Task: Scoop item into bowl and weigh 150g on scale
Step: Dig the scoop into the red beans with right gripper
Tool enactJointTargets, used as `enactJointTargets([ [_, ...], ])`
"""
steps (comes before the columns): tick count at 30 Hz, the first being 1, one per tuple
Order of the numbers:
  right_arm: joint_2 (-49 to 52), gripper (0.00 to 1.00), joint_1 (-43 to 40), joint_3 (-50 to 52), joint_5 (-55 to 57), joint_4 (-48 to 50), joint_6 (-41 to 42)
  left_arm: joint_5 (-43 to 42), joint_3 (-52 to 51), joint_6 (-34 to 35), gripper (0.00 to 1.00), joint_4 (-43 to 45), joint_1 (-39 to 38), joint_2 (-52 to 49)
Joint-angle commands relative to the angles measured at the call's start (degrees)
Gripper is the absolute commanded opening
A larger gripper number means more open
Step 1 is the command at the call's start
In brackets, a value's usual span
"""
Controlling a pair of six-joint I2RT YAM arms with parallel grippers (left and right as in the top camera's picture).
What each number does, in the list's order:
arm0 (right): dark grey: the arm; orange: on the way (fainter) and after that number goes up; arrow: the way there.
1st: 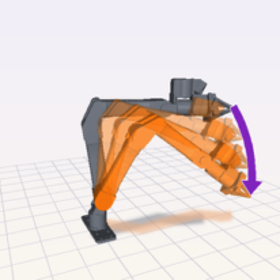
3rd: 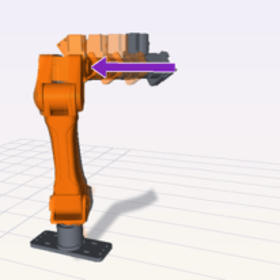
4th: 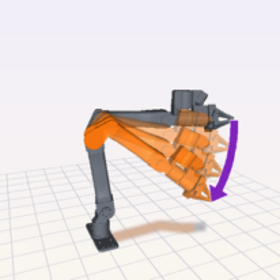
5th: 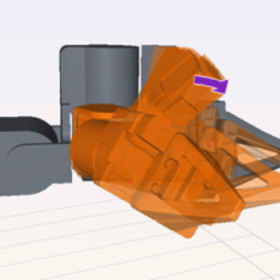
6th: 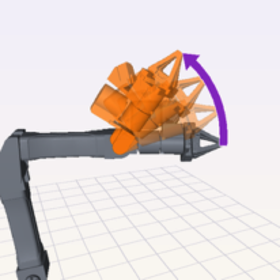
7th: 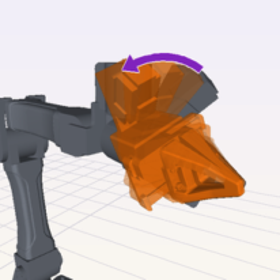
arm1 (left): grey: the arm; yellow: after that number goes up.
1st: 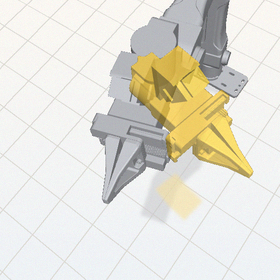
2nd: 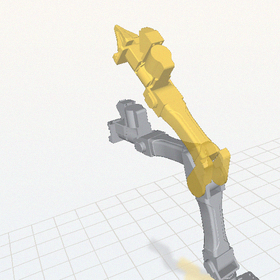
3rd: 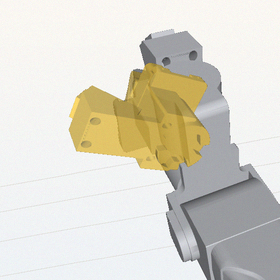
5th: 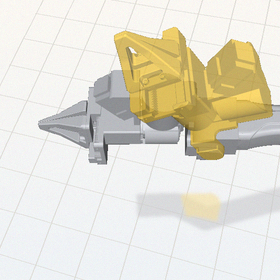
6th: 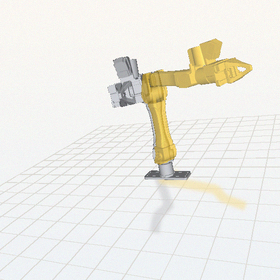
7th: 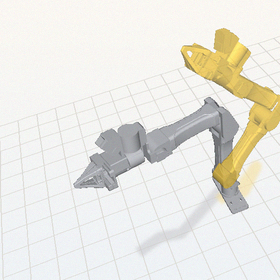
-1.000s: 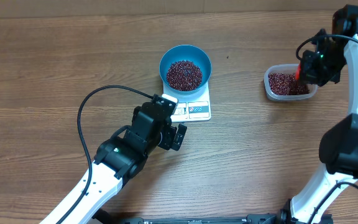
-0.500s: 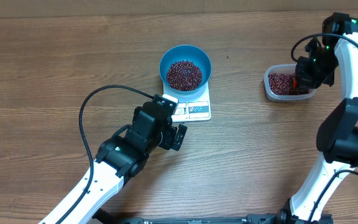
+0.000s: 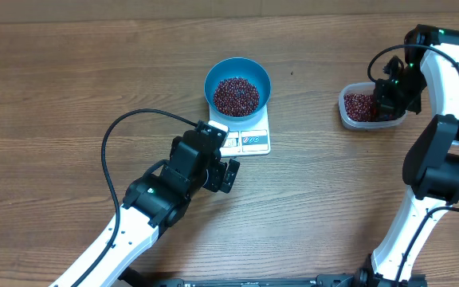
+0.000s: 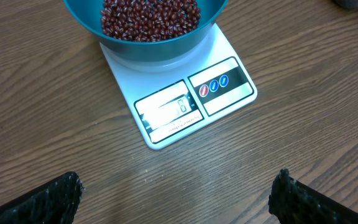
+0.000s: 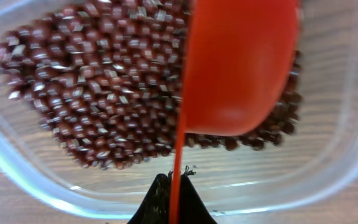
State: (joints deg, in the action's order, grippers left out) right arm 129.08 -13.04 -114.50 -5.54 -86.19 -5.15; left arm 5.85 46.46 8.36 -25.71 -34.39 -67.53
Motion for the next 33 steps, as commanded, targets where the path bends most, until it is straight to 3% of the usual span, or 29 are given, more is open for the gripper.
enactJointTargets([
  [1, 0.4, 0.04, 0.2, -1.0, -5.4, 0.2, -4.7, 0.7, 0.3, -0.7, 1.00, 0.0, 0.3, -0.3],
  [10, 0.4, 0.04, 0.2, -1.0, -11.0, -1.4, -10.2, 0.7, 0.3, -0.7, 1.00, 0.0, 0.3, -0.3],
  [33, 2.8, 0.04, 0.8, -0.3, -17.1, -3.7, -13.4, 0.7, 0.3, -0.7, 1.00, 0.0, 0.3, -0.3],
])
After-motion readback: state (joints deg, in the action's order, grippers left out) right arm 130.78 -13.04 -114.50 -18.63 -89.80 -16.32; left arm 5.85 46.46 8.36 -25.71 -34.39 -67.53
